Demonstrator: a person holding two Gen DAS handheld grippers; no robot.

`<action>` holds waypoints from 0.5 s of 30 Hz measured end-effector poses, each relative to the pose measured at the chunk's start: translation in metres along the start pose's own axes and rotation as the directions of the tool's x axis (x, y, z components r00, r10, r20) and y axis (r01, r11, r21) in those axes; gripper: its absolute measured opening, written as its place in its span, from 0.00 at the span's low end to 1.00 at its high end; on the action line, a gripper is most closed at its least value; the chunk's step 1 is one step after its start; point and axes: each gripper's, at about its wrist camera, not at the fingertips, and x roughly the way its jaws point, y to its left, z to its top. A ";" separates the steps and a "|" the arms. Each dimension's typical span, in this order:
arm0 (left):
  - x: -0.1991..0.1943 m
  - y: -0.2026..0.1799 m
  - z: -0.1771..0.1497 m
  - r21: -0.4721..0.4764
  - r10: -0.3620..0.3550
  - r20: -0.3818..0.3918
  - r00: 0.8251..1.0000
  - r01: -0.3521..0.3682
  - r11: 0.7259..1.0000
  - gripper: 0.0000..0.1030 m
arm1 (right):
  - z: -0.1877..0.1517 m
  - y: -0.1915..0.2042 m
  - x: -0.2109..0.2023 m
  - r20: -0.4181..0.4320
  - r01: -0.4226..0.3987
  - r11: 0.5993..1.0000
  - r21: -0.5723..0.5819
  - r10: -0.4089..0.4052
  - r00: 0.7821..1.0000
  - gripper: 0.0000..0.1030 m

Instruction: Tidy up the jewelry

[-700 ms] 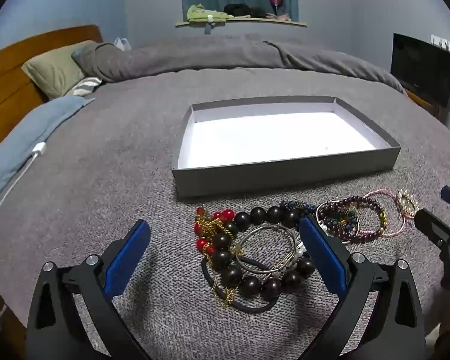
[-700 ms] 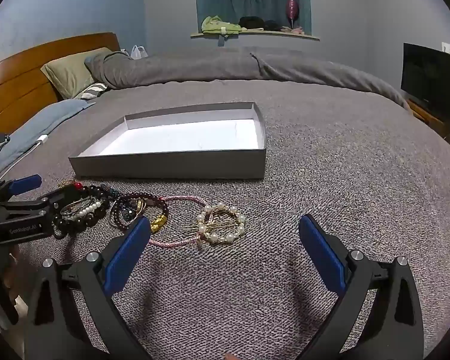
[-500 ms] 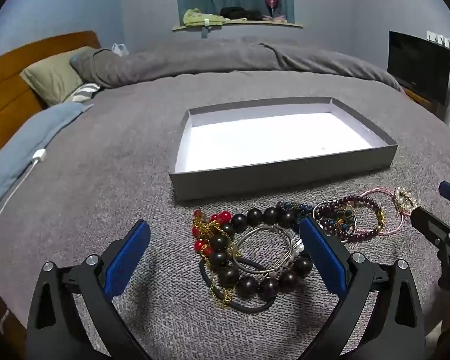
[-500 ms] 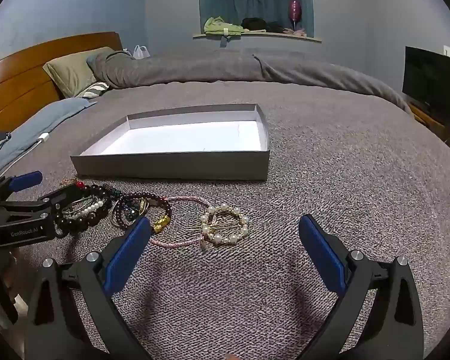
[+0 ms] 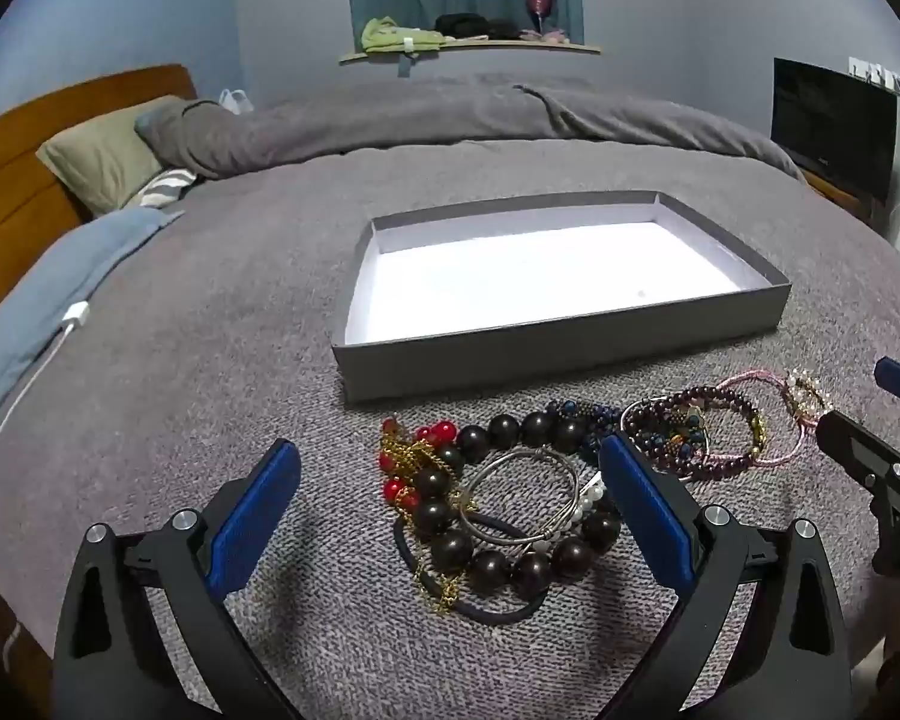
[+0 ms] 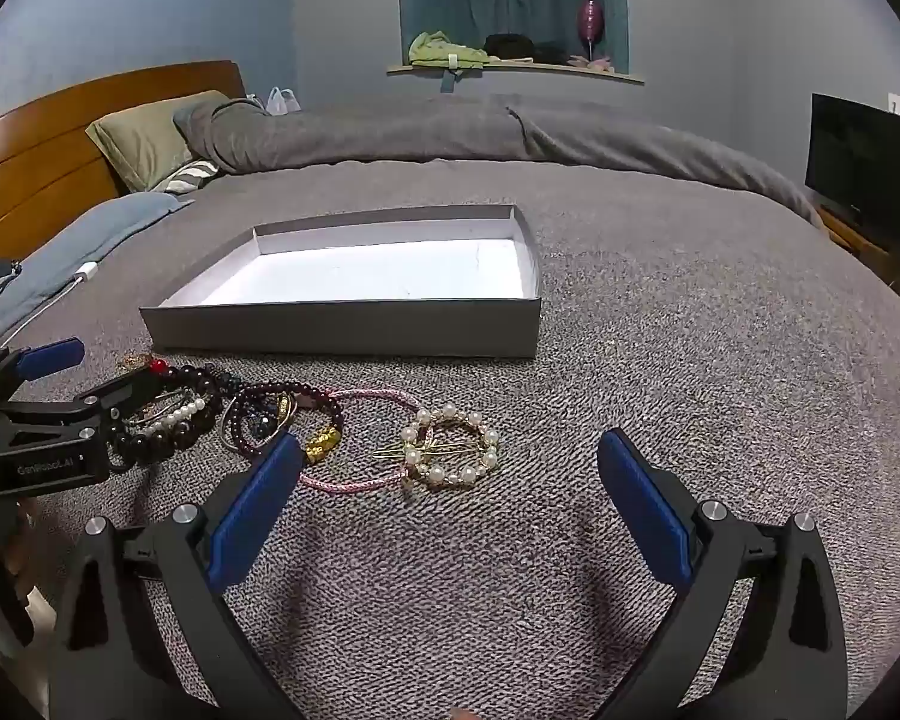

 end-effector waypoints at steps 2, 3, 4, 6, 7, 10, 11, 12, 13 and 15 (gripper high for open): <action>0.000 0.000 0.000 0.001 -0.002 0.000 1.000 0.002 1.000 0.96 | -0.001 0.001 0.001 -0.002 0.001 1.000 0.001 -0.001 1.000 0.95; 0.000 -0.001 -0.001 0.001 -0.001 0.000 1.000 0.001 1.000 0.96 | -0.001 0.000 0.001 -0.002 0.001 1.000 0.001 -0.001 1.000 0.95; 0.000 0.000 -0.001 0.001 -0.003 0.001 1.000 0.003 1.000 0.96 | -0.001 0.000 0.000 -0.002 0.001 1.000 0.001 -0.001 1.000 0.95; 0.001 0.000 -0.002 0.001 -0.002 0.002 1.000 0.002 1.000 0.96 | -0.001 0.000 0.000 0.000 0.001 1.000 -0.001 -0.001 1.000 0.95; 0.001 0.000 -0.002 0.000 -0.002 0.002 1.000 0.002 1.000 0.96 | -0.001 0.000 0.000 -0.002 0.001 1.000 0.000 -0.001 1.000 0.95; 0.001 0.000 -0.003 0.001 -0.002 0.002 1.000 0.002 1.000 0.96 | -0.001 0.000 0.000 -0.002 0.001 1.000 0.000 -0.001 1.000 0.95; 0.001 0.000 -0.003 0.002 -0.003 0.001 1.000 0.003 1.000 0.96 | -0.001 0.000 0.000 -0.002 0.001 1.000 0.000 -0.001 1.000 0.95; 0.001 -0.001 -0.003 0.002 -0.003 0.000 1.000 0.003 1.000 0.96 | -0.001 -0.001 0.000 -0.003 0.001 1.000 0.000 -0.001 1.000 0.95; 0.001 -0.001 -0.003 0.003 -0.002 0.000 1.000 0.002 1.000 0.96 | -0.001 -0.001 0.000 -0.003 0.001 1.000 0.000 -0.001 1.000 0.95; 0.001 -0.001 -0.003 0.003 -0.005 0.000 1.000 0.005 1.000 0.96 | -0.001 0.000 0.000 -0.002 0.001 1.000 0.000 -0.001 1.000 0.95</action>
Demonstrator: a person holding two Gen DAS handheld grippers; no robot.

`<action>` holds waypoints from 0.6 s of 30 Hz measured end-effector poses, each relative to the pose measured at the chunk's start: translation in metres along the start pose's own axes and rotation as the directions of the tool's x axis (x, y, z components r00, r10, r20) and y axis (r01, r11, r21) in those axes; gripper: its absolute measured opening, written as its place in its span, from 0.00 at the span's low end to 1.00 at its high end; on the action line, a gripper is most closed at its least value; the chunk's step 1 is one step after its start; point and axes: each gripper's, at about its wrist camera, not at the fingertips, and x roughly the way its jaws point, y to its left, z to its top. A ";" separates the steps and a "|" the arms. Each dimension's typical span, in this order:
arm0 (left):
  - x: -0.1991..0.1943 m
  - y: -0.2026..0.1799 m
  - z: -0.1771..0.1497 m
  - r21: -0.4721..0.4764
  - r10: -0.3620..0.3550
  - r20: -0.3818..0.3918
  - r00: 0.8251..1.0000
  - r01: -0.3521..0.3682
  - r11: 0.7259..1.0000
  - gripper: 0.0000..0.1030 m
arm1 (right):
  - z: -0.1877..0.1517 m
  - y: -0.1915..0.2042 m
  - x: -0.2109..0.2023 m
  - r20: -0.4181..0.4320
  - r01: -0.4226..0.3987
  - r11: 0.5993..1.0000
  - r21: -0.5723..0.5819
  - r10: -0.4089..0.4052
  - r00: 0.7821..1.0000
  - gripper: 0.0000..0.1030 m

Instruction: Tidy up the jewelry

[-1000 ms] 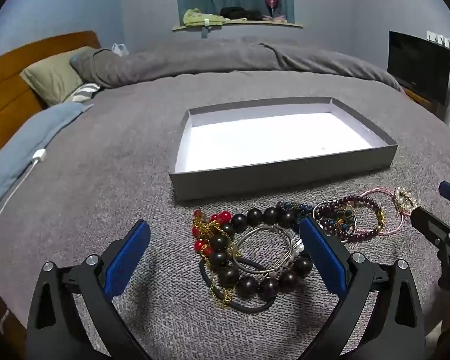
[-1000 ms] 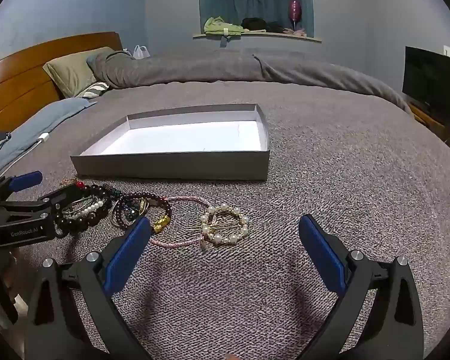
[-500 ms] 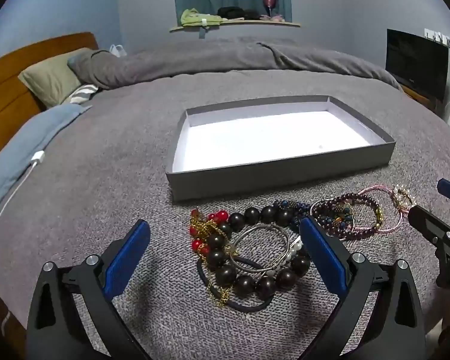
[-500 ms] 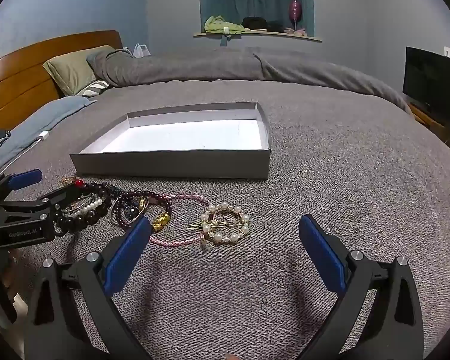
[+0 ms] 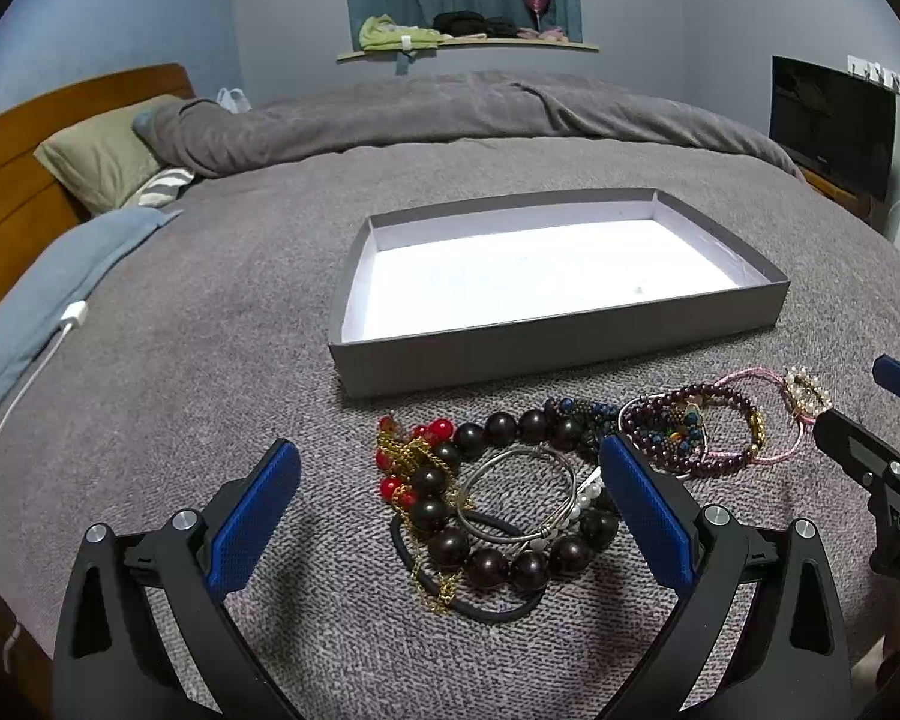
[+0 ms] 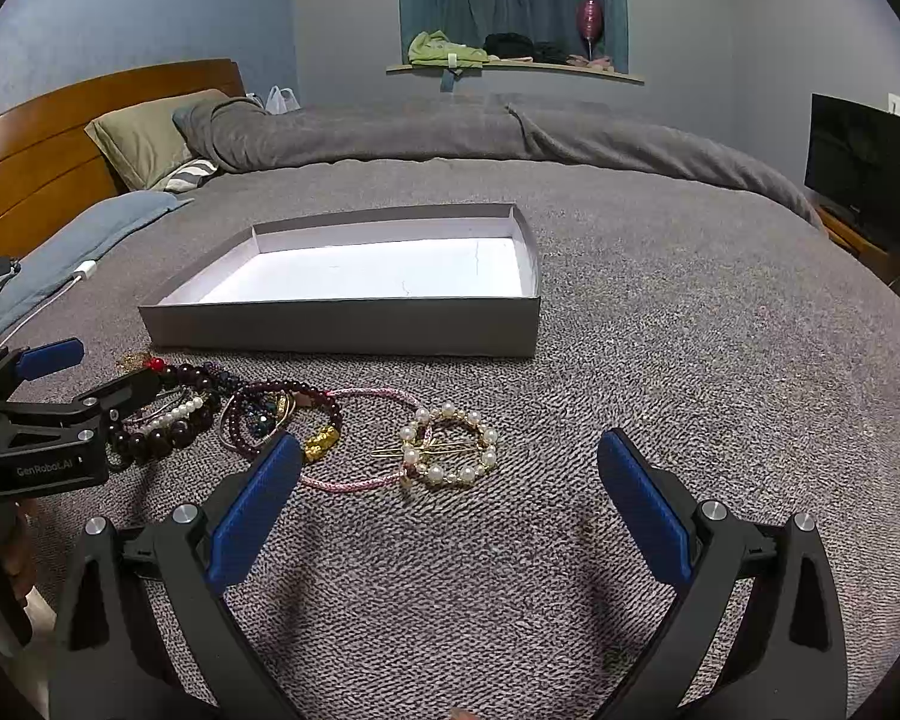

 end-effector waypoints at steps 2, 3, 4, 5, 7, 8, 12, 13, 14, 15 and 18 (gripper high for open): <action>0.000 0.000 -0.001 0.000 0.001 0.000 1.000 -0.001 1.000 0.96 | 0.000 0.001 0.000 0.000 0.001 1.000 0.000 -0.001 1.000 0.95; 0.001 0.000 -0.001 0.001 0.002 -0.001 1.000 -0.002 1.000 0.96 | 0.000 0.000 0.000 0.000 0.002 1.000 0.000 -0.002 1.000 0.95; 0.001 -0.001 -0.001 0.001 0.003 -0.002 1.000 -0.003 1.000 0.96 | 0.000 0.000 0.000 0.000 0.001 1.000 0.000 -0.001 1.000 0.95; 0.001 -0.001 -0.002 0.001 0.003 -0.002 1.000 -0.003 1.000 0.96 | 0.000 0.000 0.000 0.000 0.001 1.000 0.001 -0.001 1.000 0.95; 0.001 -0.001 -0.001 0.002 0.001 -0.001 1.000 -0.001 1.000 0.96 | 0.000 0.000 0.000 -0.001 0.001 1.000 0.000 -0.001 1.000 0.95; 0.001 -0.001 -0.001 0.002 0.001 -0.001 1.000 -0.001 1.000 0.96 | 0.000 0.001 0.000 -0.001 0.001 1.000 -0.001 -0.001 1.000 0.95; 0.001 -0.001 -0.002 0.001 0.000 -0.002 1.000 0.000 1.000 0.96 | 0.000 0.001 0.000 0.000 0.001 1.000 -0.001 -0.001 1.000 0.95; 0.001 -0.001 -0.002 0.001 0.000 -0.001 1.000 0.000 1.000 0.96 | 0.000 0.000 0.000 0.000 0.001 1.000 0.000 -0.001 1.000 0.95; 0.001 0.000 -0.002 0.000 0.000 -0.001 1.000 0.000 1.000 0.96 | 0.000 0.001 0.000 -0.001 0.001 1.000 -0.001 -0.001 1.000 0.95; 0.002 0.000 -0.002 0.000 0.000 -0.002 1.000 0.000 1.000 0.96 | 0.000 0.001 0.000 -0.001 0.002 1.000 -0.001 -0.002 1.000 0.95; 0.001 0.000 -0.002 0.002 0.000 -0.003 1.000 0.000 1.000 0.96 | 0.000 -0.001 0.000 -0.002 0.001 1.000 -0.001 -0.001 1.000 0.95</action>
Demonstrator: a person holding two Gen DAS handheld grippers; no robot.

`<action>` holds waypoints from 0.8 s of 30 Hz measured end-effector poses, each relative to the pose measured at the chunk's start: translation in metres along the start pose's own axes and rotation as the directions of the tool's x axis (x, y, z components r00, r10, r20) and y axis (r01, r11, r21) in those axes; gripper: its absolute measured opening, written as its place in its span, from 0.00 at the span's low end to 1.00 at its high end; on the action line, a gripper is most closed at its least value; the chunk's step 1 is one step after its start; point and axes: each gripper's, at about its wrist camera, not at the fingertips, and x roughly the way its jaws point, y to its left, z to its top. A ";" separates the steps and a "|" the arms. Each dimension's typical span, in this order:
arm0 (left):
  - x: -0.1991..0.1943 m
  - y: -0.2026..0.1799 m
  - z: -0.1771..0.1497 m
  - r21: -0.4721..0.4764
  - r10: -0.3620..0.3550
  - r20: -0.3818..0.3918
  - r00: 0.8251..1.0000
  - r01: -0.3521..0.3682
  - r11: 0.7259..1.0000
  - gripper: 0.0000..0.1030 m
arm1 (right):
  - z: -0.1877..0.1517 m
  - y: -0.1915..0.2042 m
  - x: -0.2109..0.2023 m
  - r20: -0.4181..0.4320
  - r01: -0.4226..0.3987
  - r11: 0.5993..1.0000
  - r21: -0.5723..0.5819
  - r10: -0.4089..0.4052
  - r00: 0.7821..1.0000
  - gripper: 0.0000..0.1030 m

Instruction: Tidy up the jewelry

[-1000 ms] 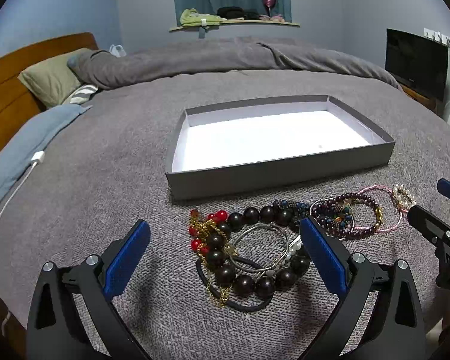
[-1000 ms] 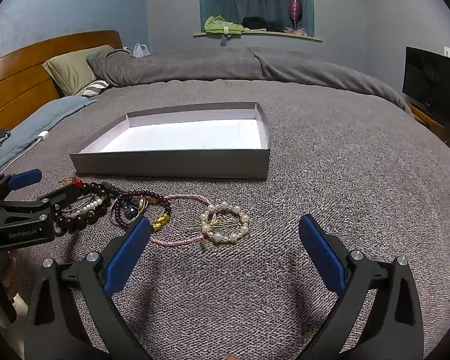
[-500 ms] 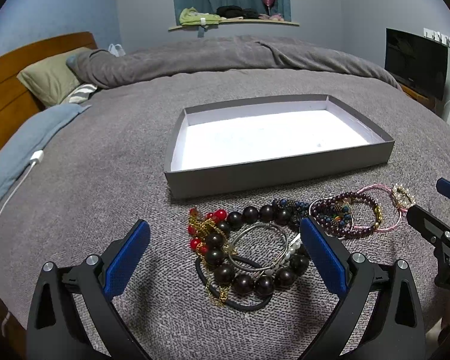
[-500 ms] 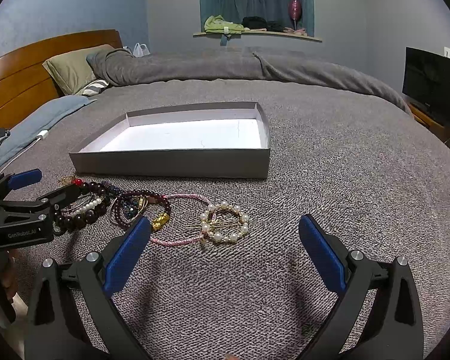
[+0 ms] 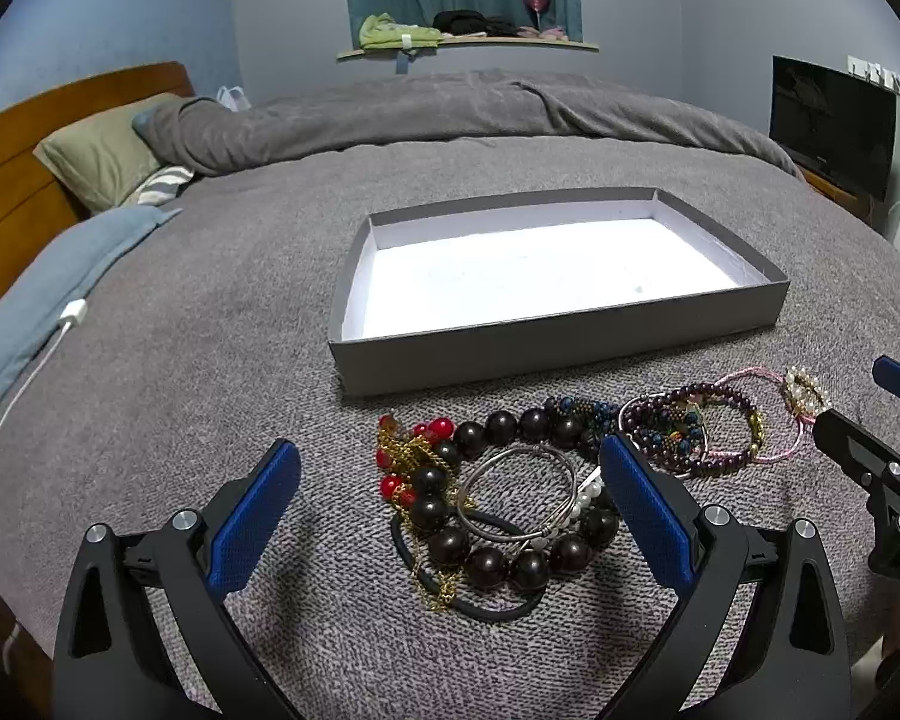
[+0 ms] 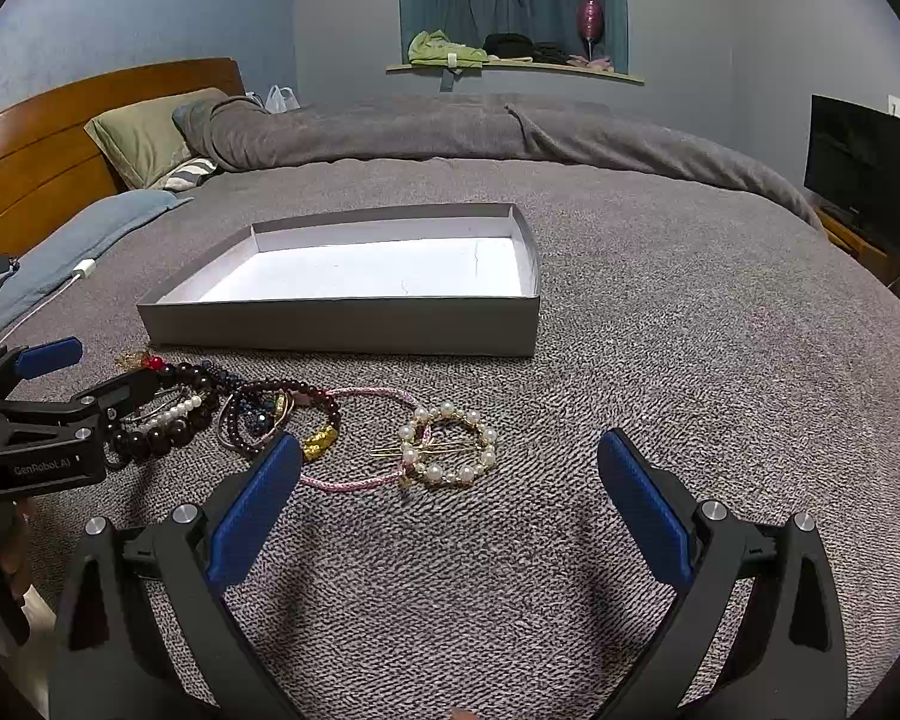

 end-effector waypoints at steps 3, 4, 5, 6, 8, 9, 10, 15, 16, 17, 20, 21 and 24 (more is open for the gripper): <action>0.000 0.000 0.000 0.000 -0.001 0.001 1.000 0.001 1.000 0.96 | 0.000 0.000 0.000 0.000 0.002 1.000 -0.001 -0.002 1.000 0.95; 0.000 0.000 0.000 0.000 0.000 0.001 1.000 0.000 1.000 0.96 | 0.000 0.001 0.000 -0.001 0.001 1.000 -0.001 -0.001 1.000 0.95; 0.000 0.000 0.000 -0.001 0.000 0.000 1.000 0.000 1.000 0.96 | 0.000 0.001 0.000 0.000 0.001 1.000 -0.001 -0.001 1.000 0.95; 0.000 0.000 0.000 -0.001 0.000 0.001 1.000 0.000 1.000 0.96 | 0.000 0.000 0.000 -0.001 0.001 1.000 -0.001 -0.001 1.000 0.95; 0.000 0.000 -0.001 -0.001 0.000 0.000 1.000 0.000 1.000 0.96 | -0.001 0.000 0.000 -0.001 0.002 1.000 -0.001 -0.002 1.000 0.95; 0.000 0.000 0.000 0.000 -0.001 0.000 1.000 0.001 1.000 0.96 | -0.001 0.000 0.000 -0.001 0.002 1.000 -0.001 -0.002 1.000 0.95; 0.000 0.000 0.000 0.000 -0.001 0.000 1.000 0.001 1.000 0.96 | -0.001 0.000 0.000 0.000 0.001 1.000 -0.001 -0.001 1.000 0.95; 0.000 0.000 -0.001 -0.001 -0.001 0.001 1.000 0.001 1.000 0.96 | -0.001 -0.001 0.000 -0.002 0.002 1.000 -0.002 -0.002 1.000 0.95; 0.000 0.000 -0.001 -0.001 0.000 0.000 1.000 0.000 1.000 0.96 | -0.001 0.000 0.000 -0.001 0.002 1.000 -0.002 -0.002 1.000 0.95; 0.000 0.000 -0.001 -0.001 0.000 0.000 1.000 0.000 1.000 0.96 | -0.001 0.000 0.000 -0.001 0.002 1.000 -0.002 -0.002 1.000 0.95; 0.000 0.000 0.000 0.000 -0.001 0.000 1.000 0.001 1.000 0.96 | -0.001 0.000 0.000 -0.002 0.002 1.000 -0.002 -0.002 1.000 0.95; 0.000 0.000 0.000 0.000 -0.001 0.000 1.000 0.001 1.000 0.96 | -0.001 0.000 0.000 -0.002 0.002 1.000 -0.002 -0.002 1.000 0.95; 0.000 0.000 -0.001 0.000 -0.001 0.000 1.000 0.001 1.000 0.96 | -0.001 0.000 0.001 -0.003 0.002 1.000 -0.003 -0.002 1.000 0.95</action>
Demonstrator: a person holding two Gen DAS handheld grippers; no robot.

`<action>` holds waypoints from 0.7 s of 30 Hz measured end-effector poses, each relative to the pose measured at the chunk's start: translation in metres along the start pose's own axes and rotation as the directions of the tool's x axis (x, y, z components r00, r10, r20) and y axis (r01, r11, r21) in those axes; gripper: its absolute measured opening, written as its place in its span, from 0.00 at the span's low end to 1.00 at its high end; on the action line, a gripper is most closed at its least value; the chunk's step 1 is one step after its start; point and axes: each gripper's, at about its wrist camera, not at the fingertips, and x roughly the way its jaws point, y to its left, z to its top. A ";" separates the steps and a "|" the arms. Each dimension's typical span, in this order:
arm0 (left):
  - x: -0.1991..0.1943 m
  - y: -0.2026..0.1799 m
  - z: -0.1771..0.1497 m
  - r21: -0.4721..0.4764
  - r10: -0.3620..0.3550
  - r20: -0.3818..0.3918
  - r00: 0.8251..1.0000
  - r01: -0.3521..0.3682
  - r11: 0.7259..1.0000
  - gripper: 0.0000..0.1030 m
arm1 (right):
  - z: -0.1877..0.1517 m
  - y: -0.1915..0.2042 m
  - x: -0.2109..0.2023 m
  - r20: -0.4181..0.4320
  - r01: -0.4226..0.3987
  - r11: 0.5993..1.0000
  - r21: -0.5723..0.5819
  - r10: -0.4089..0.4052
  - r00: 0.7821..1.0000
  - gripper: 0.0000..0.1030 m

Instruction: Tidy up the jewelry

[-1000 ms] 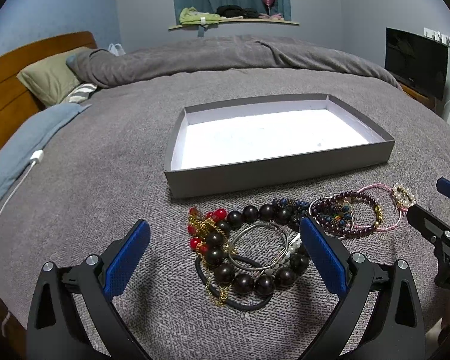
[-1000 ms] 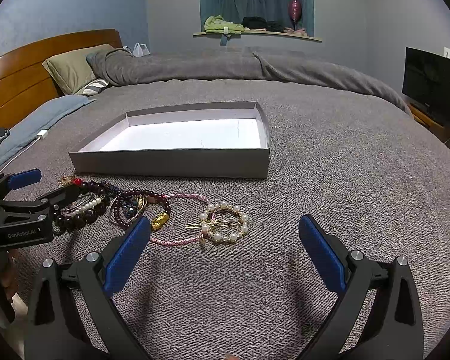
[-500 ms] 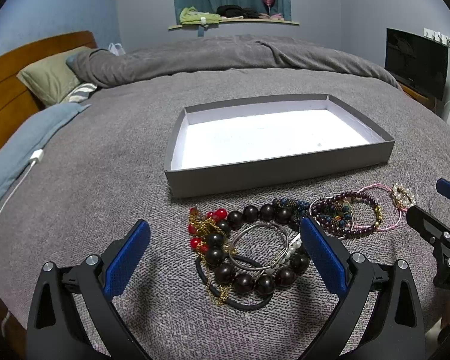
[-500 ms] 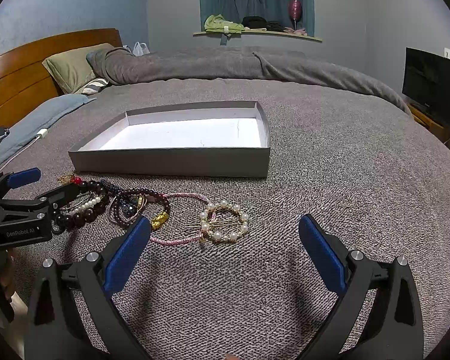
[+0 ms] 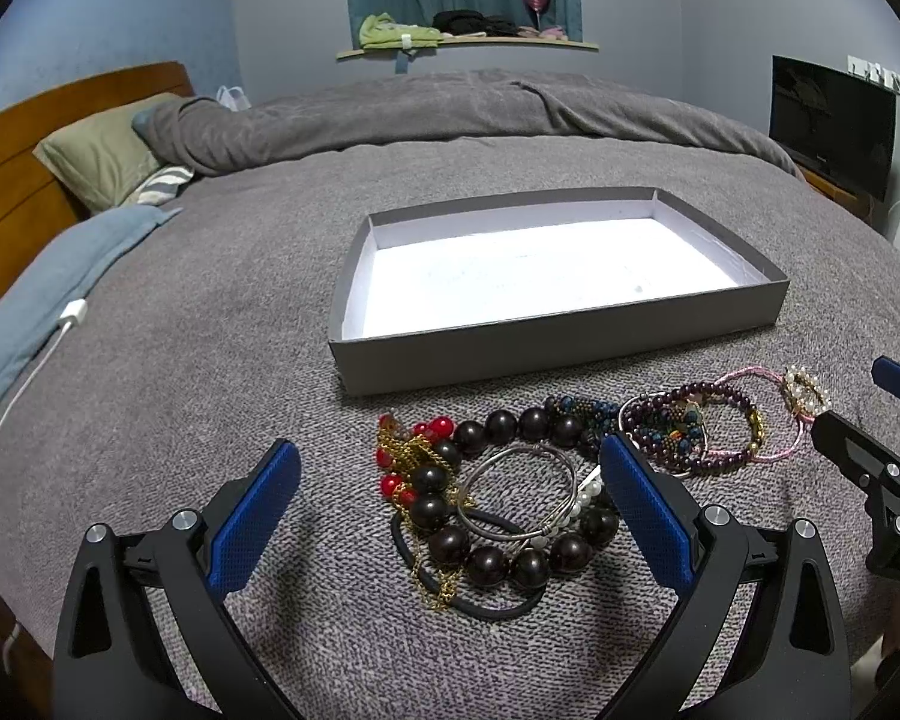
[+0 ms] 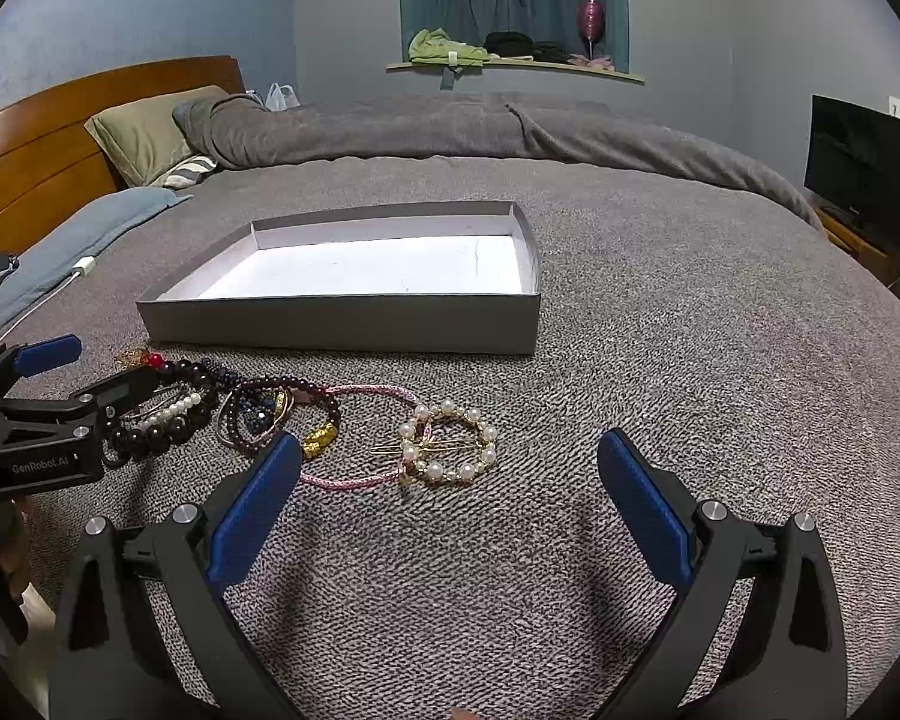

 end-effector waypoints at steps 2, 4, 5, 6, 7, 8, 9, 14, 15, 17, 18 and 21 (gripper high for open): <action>0.000 0.000 0.000 0.000 0.000 0.000 1.000 0.000 1.000 0.96 | -0.001 0.000 0.001 -0.004 -0.001 1.000 0.001 0.001 1.000 0.95; 0.000 0.000 -0.001 0.001 -0.003 -0.002 1.000 0.003 1.000 0.96 | -0.003 -0.003 0.002 -0.011 -0.004 1.000 0.006 0.005 1.000 0.95; 0.000 0.000 -0.001 0.002 -0.006 -0.003 1.000 0.006 1.000 0.96 | -0.004 -0.005 0.002 -0.011 -0.007 1.000 0.013 0.007 1.000 0.95; 0.000 0.000 -0.002 0.001 -0.009 -0.003 1.000 0.009 1.000 0.96 | -0.003 -0.008 0.002 -0.014 -0.013 1.000 0.026 0.013 1.000 0.95; -0.001 0.001 -0.002 -0.001 -0.015 -0.002 1.000 0.015 1.000 0.96 | -0.002 -0.010 0.002 -0.015 -0.015 0.999 0.034 0.016 1.000 0.95; -0.001 0.001 -0.002 -0.004 -0.020 0.000 1.000 0.020 1.000 0.96 | -0.002 -0.015 0.002 -0.016 -0.013 0.999 0.053 0.014 1.000 0.95; -0.001 0.002 -0.002 -0.007 -0.023 0.001 1.000 0.023 1.000 0.96 | -0.001 -0.018 0.001 -0.015 -0.007 0.998 0.070 0.008 1.000 0.95; 0.001 0.002 -0.002 -0.004 -0.029 -0.008 1.000 0.029 1.000 0.96 | 0.001 -0.030 0.001 -0.020 0.012 0.995 0.104 -0.009 1.000 0.81; 0.001 0.002 -0.002 -0.001 -0.029 -0.008 1.000 0.029 1.000 0.96 | 0.001 -0.028 0.003 -0.029 0.006 0.994 0.106 -0.002 1.000 0.77; 0.001 0.002 -0.002 0.001 -0.027 -0.007 1.000 0.027 1.000 0.96 | 0.000 -0.027 0.010 -0.060 -0.031 0.992 0.123 0.039 0.997 0.72; 0.001 0.002 -0.002 0.002 -0.028 -0.008 1.000 0.028 1.000 0.96 | 0.000 -0.026 0.011 -0.067 -0.042 0.991 0.126 0.051 0.996 0.69; 0.001 0.002 -0.002 0.003 -0.028 -0.009 1.000 0.028 1.000 0.96 | 0.002 -0.021 0.016 -0.072 -0.049 0.992 0.119 0.058 0.996 0.64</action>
